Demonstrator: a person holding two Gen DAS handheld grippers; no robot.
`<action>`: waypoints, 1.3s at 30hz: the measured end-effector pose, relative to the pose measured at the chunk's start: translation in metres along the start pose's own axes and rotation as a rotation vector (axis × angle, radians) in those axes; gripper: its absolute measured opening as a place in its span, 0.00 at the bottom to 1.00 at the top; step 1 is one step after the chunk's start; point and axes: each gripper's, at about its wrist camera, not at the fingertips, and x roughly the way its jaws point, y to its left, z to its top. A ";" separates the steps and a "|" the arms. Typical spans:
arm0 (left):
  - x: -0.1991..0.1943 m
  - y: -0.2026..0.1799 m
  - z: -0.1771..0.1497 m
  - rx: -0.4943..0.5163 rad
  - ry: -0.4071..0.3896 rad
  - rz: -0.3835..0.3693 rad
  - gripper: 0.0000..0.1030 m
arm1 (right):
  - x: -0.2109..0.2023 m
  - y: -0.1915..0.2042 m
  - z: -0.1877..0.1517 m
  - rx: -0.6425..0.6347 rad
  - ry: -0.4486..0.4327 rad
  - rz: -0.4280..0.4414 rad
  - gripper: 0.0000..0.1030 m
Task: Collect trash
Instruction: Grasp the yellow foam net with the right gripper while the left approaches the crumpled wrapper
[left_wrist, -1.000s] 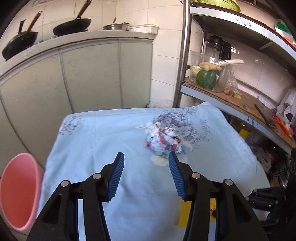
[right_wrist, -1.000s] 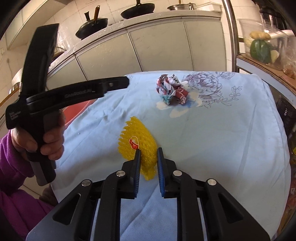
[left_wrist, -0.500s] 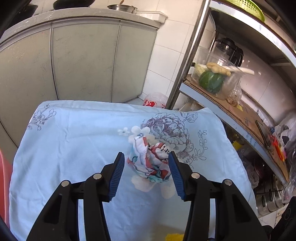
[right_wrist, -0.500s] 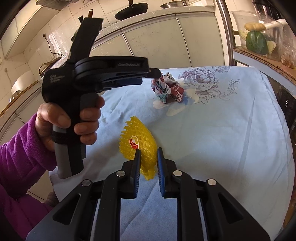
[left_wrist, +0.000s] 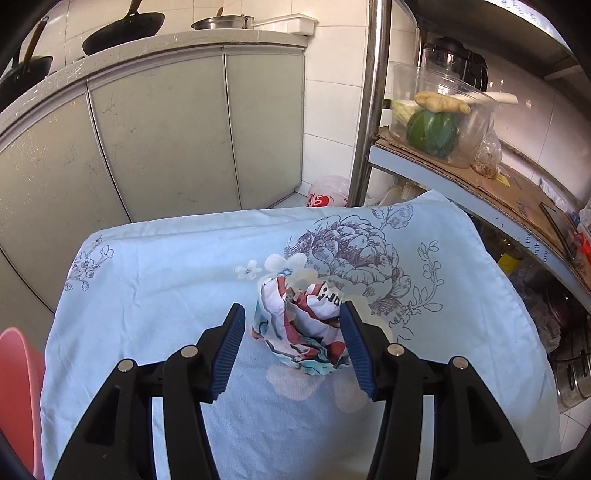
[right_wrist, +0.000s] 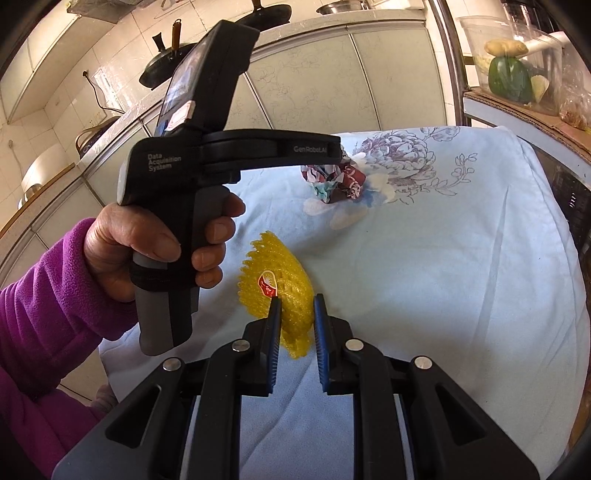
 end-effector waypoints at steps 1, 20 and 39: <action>0.001 0.000 0.001 -0.003 0.000 0.003 0.51 | 0.000 0.000 0.000 0.000 0.001 0.000 0.17; 0.015 -0.015 0.008 0.018 0.026 0.042 0.52 | 0.002 -0.002 0.000 0.009 -0.001 0.006 0.17; 0.007 0.003 0.000 0.049 0.043 -0.056 0.55 | -0.001 -0.004 0.002 0.011 -0.009 0.009 0.17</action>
